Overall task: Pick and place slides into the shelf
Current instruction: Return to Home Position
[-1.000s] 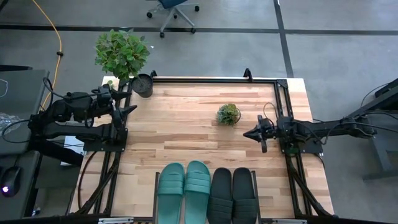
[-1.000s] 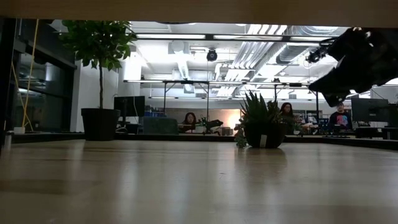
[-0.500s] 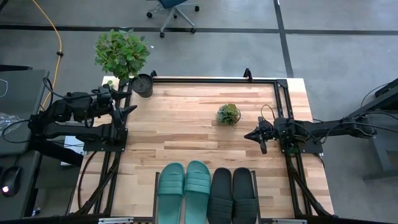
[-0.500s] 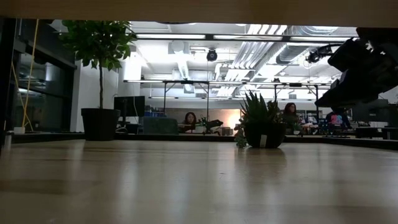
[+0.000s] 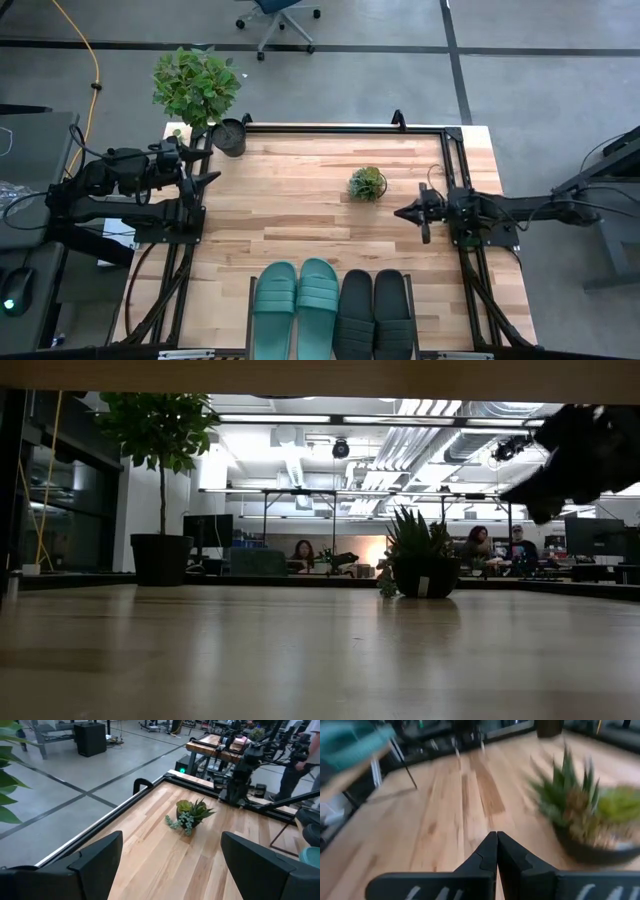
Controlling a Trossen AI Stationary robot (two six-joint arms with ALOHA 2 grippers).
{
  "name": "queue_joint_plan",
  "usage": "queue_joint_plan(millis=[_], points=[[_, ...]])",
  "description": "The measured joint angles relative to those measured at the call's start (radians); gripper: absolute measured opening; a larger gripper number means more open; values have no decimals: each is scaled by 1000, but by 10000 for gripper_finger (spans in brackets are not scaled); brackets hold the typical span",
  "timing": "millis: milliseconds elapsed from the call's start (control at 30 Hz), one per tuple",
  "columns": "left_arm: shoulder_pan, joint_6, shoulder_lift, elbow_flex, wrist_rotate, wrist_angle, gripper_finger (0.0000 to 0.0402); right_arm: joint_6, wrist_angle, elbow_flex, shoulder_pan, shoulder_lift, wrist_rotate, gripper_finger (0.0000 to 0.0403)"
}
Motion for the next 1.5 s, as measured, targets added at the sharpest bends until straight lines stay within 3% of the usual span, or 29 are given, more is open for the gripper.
queue_joint_plan(millis=[300, 1500], points=[[0, 0, 0, 0, -7, -1, 326, -11, -46, 16, 0, -291, 46, 0], [0, 0, 0, 0, -7, -57, 326, -11, -41, 13, 0, -211, 46, 0]])
